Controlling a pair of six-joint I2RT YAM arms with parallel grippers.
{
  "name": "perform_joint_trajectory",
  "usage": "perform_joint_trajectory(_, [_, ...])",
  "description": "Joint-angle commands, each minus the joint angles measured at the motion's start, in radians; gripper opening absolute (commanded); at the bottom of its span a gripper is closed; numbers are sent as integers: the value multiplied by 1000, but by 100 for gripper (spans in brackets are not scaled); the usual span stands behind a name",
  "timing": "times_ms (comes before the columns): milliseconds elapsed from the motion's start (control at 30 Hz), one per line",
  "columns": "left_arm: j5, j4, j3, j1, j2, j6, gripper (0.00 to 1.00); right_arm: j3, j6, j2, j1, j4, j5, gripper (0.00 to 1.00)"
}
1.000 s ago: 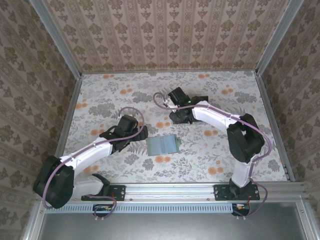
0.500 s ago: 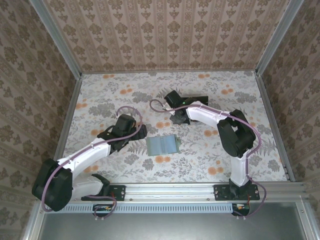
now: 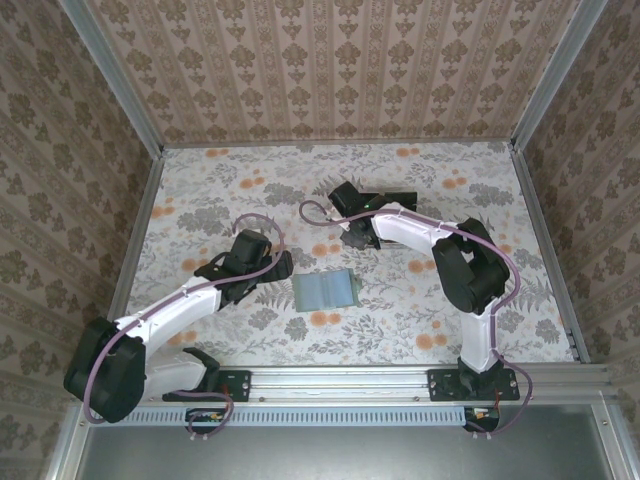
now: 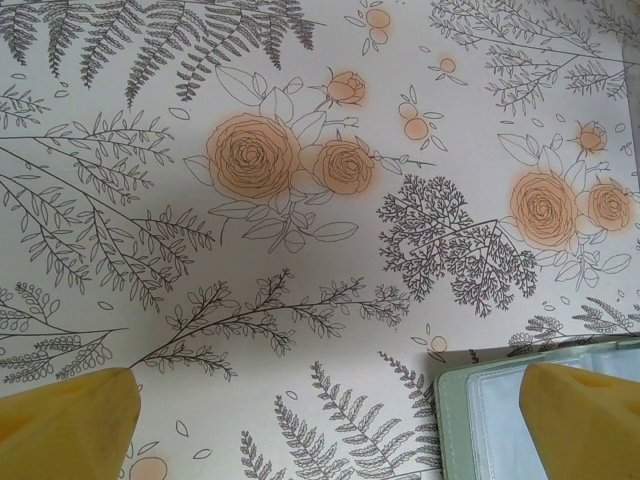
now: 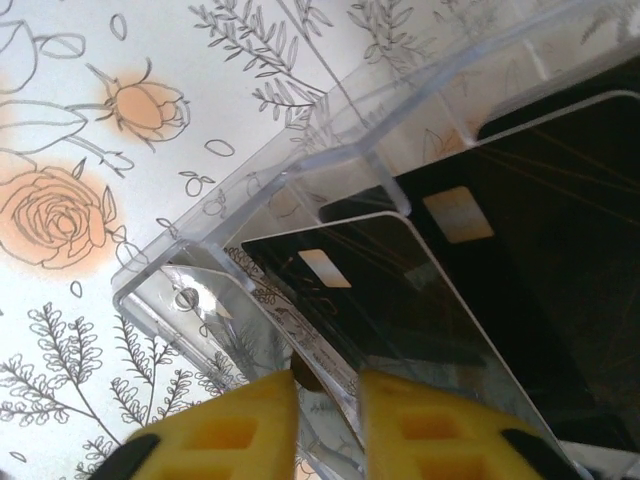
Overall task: Put the credit cards into the card holder
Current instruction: Pick up the credit card from the storage box.
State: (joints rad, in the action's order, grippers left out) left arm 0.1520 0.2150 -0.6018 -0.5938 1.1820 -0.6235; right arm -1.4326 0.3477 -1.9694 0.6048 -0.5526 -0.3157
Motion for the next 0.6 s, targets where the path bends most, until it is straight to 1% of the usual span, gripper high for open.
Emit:
perform_joint_trajectory(0, [-17, 6, 13, 6, -19, 3, 100, -25, 3, 36, 4, -44, 0, 17])
perform_joint_trajectory(233, [-20, 0, 14, 6, -16, 0, 100, -45, 17, 45, 9, -65, -1, 14])
perform_joint_trajectory(433, [-22, -3, 13, 5, -15, -1, 100, -61, 29, 59, 15, -66, -10, 7])
perform_joint_trajectory(567, [-25, -5, 11, 6, -11, -1, 100, -70, 40, 73, 22, -62, -18, 6])
